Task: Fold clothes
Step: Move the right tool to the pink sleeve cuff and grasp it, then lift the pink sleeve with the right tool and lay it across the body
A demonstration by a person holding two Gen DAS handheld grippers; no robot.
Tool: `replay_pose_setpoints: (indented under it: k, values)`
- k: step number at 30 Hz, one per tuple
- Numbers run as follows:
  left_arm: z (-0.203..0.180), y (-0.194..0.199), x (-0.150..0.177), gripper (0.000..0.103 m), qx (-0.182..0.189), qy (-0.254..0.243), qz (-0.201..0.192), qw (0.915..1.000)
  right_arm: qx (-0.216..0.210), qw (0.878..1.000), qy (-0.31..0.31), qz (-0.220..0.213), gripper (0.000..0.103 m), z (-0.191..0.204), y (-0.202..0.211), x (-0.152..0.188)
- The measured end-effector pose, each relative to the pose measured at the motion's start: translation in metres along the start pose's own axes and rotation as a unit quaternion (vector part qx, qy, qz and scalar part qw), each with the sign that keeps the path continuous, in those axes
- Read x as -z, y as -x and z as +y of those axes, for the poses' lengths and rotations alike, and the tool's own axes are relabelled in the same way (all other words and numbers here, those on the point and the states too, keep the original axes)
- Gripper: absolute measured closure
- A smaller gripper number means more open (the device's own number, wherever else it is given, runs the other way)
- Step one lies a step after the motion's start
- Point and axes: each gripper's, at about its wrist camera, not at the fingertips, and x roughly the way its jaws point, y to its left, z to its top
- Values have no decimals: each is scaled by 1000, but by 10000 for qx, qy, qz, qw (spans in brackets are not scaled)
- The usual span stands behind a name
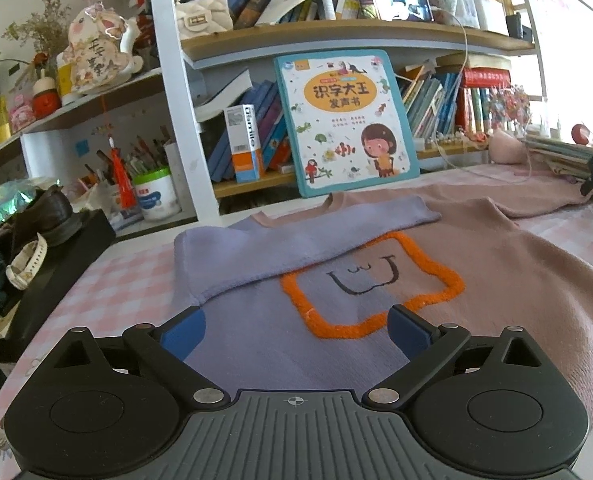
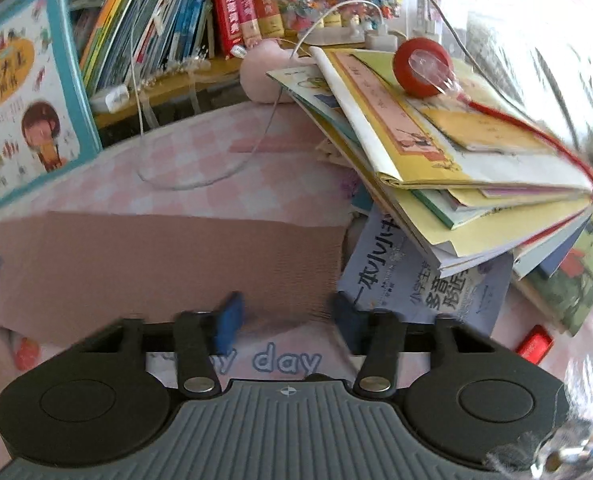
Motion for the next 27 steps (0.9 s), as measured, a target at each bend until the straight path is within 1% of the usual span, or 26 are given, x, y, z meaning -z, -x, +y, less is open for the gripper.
replay_pose_setpoints:
  k: [1,3,7,10,13,16,20,23,27]
  values:
    - [0,0,0,4,2,13,-1,10000,-20,10000,20,35,82,0,-2,1]
    - [2,1,0,4,3,62,-10,10000,-154,9998,-85,-24,92,-4,-1,1]
    - [4,1,0,4,0,126,-12,9999,-296,9986,-91,-418,94,5,17,-6]
    - [2,0,-1,4,10,76,15,10000,-644,9952,32,-730,94,23,43,-19]
    - [-1,0,-1,4,-5,-25,19,10000,-1069,9886,286,-1018,94,52,69,-36]
    - [-4,0,-1,4,-29,-110,2,9999,-1597,9782,504,-1230,94,87,91,-52]
    - [-6,0,-1,4,-33,-150,9,9999,-2229,9608,894,-1382,94,145,109,-67]
    - [-7,0,-1,4,-37,-181,14,9998,-2687,9442,1242,-1443,94,196,122,-68]
    - [-8,0,-1,4,-42,-218,25,9998,-3340,9178,1550,-1484,94,258,135,-62]
